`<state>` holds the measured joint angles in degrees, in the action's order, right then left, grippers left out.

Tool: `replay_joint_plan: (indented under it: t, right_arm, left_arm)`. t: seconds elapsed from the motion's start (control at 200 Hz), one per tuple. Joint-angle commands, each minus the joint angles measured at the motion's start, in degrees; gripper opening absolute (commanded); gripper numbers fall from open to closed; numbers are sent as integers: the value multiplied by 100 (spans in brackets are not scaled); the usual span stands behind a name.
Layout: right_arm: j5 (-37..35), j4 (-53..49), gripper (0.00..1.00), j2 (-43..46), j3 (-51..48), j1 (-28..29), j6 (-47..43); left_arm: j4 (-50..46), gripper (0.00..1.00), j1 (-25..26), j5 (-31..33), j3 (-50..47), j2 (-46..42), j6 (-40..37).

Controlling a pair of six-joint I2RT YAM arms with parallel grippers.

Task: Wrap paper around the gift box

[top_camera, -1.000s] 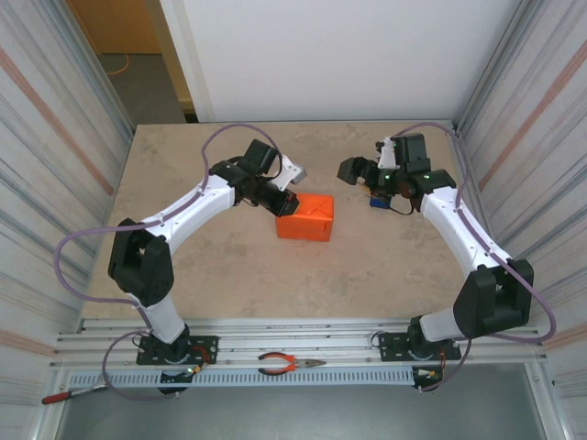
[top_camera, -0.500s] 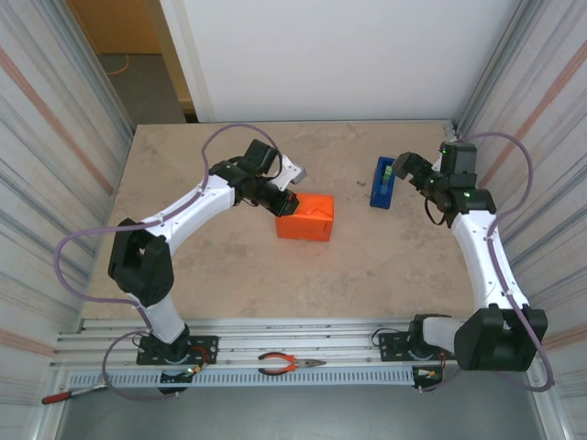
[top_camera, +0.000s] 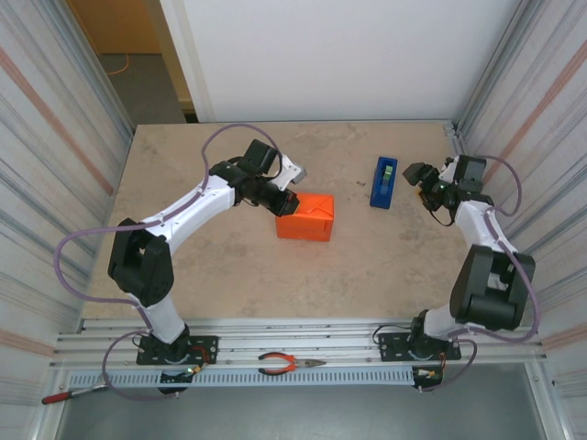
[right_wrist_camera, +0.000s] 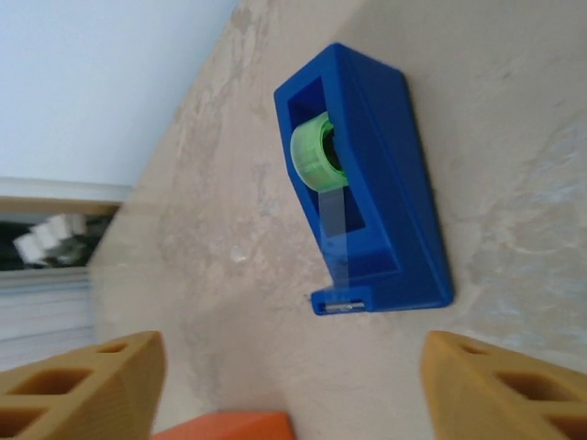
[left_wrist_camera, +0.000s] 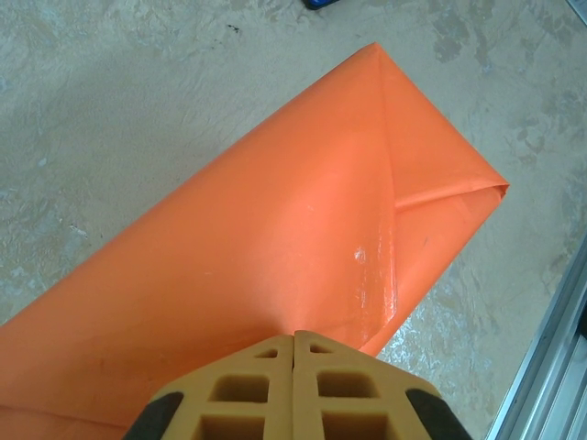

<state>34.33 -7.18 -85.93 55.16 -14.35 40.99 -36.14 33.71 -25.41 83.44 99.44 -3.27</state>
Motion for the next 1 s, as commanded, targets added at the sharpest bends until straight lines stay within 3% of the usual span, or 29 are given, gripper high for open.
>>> replay_joint_plan:
  t: [0.0,0.115,0.21,0.992]
  right_arm:
    - [922,815,60,-461,-37,-81,364]
    - [1197,1143,47,-926,16,-71,515]
    - [1260,1292,43,-1169,42,-25,549]
    - [1278,1527,33,-2212,437,283,551]
  left_arm:
    - [-404,0,57,26,-281,256,-78]
    - [-411,0,59,27,-301,258,-80]
    - [-411,0,66,40,-311,255,-82]
    - [-376,0,83,38,-355,294,-77]
